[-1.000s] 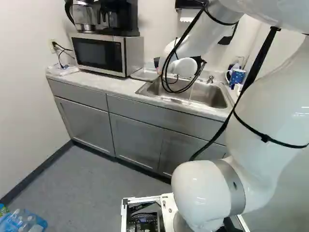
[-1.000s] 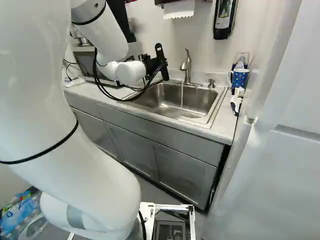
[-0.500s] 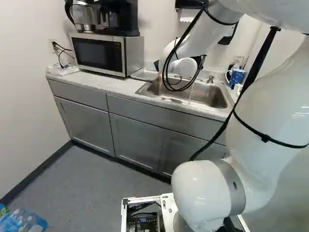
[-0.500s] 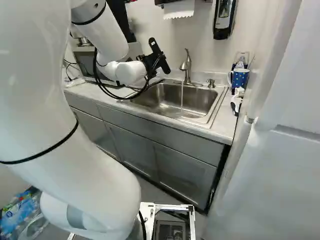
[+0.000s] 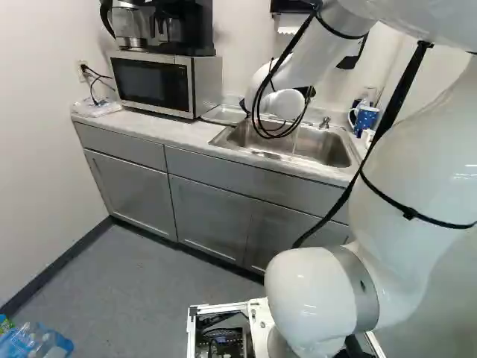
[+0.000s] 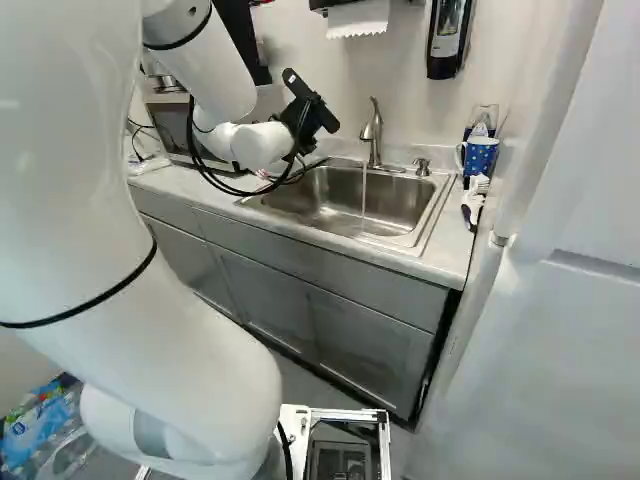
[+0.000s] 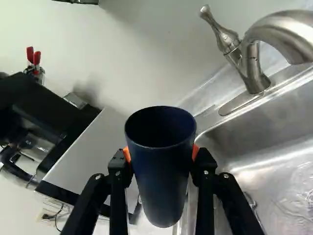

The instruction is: Rinse the cup and place it in the tray

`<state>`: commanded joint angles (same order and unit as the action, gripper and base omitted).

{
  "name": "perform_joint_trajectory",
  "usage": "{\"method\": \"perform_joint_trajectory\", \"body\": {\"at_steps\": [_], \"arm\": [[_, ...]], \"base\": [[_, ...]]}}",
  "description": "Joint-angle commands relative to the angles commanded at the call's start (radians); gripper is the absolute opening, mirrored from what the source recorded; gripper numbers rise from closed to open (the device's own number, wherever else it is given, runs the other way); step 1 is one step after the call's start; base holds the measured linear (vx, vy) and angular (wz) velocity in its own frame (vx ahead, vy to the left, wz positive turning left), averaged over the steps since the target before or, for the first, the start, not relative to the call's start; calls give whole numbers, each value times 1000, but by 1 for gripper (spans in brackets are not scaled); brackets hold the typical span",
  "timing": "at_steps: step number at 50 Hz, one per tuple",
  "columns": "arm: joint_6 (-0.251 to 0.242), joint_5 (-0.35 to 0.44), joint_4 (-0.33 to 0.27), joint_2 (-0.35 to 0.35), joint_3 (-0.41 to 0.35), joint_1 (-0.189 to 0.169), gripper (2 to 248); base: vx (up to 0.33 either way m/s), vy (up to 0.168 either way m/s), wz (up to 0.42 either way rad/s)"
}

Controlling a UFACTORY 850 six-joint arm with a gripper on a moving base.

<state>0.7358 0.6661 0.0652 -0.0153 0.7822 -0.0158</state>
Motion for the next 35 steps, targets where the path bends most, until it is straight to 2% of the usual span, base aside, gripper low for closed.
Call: {"method": "perform_joint_trajectory", "body": {"at_steps": [35], "arm": [[-368, 0, 0, 0, 0, 0, 125]], "base": [[0, 0, 0]]}}
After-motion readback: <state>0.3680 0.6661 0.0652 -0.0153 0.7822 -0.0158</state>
